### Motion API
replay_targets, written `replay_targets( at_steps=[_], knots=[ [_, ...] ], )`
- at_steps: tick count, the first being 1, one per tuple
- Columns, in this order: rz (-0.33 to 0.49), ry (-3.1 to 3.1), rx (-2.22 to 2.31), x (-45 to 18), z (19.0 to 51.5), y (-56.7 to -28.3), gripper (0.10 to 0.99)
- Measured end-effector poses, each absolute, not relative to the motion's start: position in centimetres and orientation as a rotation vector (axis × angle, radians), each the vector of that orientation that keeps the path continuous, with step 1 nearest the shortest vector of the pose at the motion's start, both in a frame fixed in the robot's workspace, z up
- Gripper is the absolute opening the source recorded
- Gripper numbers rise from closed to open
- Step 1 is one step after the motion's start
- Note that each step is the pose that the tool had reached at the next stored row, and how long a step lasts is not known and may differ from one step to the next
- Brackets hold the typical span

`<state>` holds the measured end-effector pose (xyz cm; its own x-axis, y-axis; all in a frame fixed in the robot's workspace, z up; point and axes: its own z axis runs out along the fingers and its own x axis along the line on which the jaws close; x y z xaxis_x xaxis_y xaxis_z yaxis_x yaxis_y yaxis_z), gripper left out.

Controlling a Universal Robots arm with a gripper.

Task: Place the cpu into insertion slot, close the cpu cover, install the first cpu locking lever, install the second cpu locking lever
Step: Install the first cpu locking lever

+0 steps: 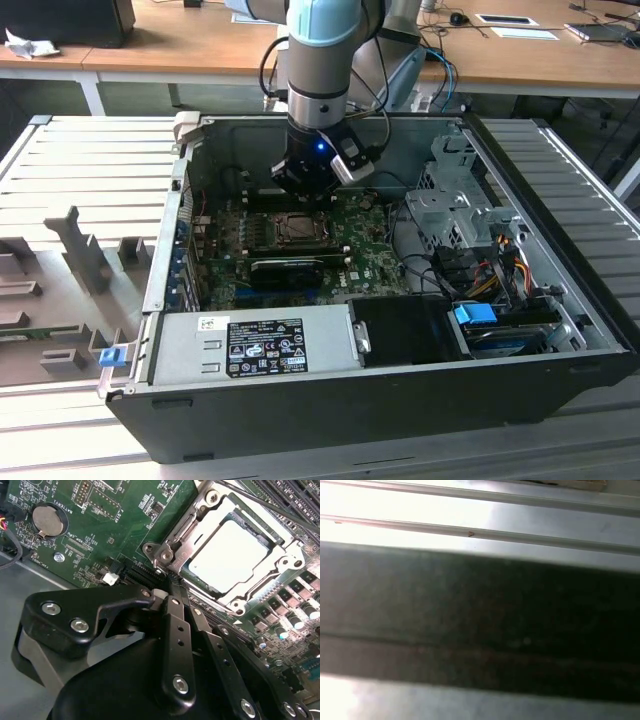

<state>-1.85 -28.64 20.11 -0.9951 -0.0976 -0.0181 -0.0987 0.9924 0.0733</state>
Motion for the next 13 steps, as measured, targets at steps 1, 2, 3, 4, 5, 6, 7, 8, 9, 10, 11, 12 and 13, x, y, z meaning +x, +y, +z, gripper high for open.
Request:
replay_targets(
  at_steps=[1, 2, 3, 4, 5, 6, 7, 8, 9, 10, 11, 12, 13],
  knots=[
    [0.116, 3.121, -0.154, -1.8, 20.1, -28.6, 0.106],
    [0.116, 3.121, -0.154, -1.8, 20.1, -28.6, 0.106],
    [0.117, 3.121, -0.154, -1.8, 20.1, -28.6, 0.106],
    [0.117, 3.121, -0.154, -1.8, 20.2, -28.6, 0.106],
    [0.116, 3.121, -0.154, -1.8, 20.3, -28.6, 0.106],
    [0.117, 3.121, -0.154, -1.8, 20.3, -28.6, 0.106],
    [0.116, 3.121, -0.154, -1.8, 20.4, -28.6, 0.106],
    [0.116, 3.121, -0.154, -1.8, 20.5, -28.6, 0.106],
    [0.116, 3.121, -0.154, -1.8, 20.6, -28.6, 0.106],
    [0.116, 3.121, -0.154, -1.8, 20.8, -28.6, 0.106],
    [0.116, 3.121, -0.153, -1.9, 21.1, -28.6, 0.106],
    [0.117, 3.121, -0.153, -1.8, 21.4, -28.6, 0.106],
    [0.116, 3.121, -0.153, -1.9, 21.7, -28.6, 0.106]
  ],
)
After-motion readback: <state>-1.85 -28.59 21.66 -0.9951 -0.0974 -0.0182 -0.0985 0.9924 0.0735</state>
